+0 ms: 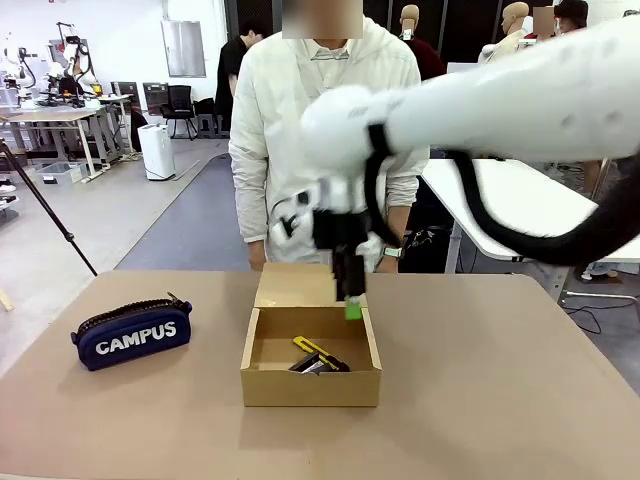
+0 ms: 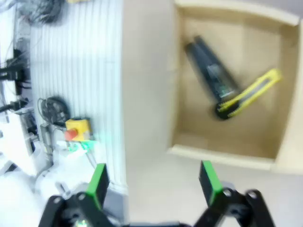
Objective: Pack the items into the box.
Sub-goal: Pick up the item indicated by the person and place it inside the Mailer Box.
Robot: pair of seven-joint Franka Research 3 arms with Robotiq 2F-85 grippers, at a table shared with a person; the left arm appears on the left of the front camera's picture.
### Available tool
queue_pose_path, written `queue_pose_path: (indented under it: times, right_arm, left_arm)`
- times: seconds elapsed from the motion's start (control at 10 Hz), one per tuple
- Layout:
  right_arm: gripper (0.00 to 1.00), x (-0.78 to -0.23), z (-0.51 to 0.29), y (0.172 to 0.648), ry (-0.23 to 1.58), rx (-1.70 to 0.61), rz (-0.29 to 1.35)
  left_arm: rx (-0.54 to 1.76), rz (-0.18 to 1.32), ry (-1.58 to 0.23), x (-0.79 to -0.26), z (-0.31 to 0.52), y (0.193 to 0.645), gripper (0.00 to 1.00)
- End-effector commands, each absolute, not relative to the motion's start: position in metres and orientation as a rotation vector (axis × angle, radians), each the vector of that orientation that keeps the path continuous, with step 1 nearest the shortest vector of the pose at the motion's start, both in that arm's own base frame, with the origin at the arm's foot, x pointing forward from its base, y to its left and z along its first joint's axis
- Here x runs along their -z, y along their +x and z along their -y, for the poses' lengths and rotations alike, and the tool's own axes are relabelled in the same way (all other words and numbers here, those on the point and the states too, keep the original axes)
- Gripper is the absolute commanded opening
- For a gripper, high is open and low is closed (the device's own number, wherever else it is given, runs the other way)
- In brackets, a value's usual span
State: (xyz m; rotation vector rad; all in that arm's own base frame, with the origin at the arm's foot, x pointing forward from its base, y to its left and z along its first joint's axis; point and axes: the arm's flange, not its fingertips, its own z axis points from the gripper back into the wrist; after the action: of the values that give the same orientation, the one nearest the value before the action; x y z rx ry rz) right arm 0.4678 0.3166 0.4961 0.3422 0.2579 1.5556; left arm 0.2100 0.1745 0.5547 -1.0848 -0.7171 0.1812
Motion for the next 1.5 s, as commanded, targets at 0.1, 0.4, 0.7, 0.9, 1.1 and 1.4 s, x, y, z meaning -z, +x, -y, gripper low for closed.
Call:
queue_pose_path:
  times: [0.1, 0.4, 0.7, 0.9, 1.1, 1.4]
  right_arm:
    - [1.00, -0.544, -0.139, 0.388, 0.800, -1.043, 0.048]
    - [1.00, -0.503, -0.019, 0.303, 1.054, -0.653, 0.304]
    - [1.00, -0.432, 0.042, 0.250, 1.258, -0.420, 0.450]
    - [1.00, -0.457, 0.056, 0.267, 1.202, -0.523, 0.287]
    - [1.00, -0.457, 0.056, 0.267, 1.202, -0.523, 0.287]
    - [1.00, -0.457, 0.056, 0.267, 1.202, -0.523, 0.287]
  left_arm:
    - [-0.168, 0.737, -1.096, -0.555, -0.175, 0.210, 1.00]
    - [-0.168, 0.737, -1.096, -0.555, -0.175, 0.210, 1.00]
    - [-0.168, 0.737, -1.096, -0.555, -0.175, 0.210, 1.00]
    - [-0.168, 0.737, -1.096, -0.555, -0.175, 0.210, 1.00]
    - [-0.168, 0.737, -1.096, -0.555, -0.175, 0.210, 1.00]
    - [-0.168, 0.737, -1.096, -0.555, -0.175, 0.210, 1.00]
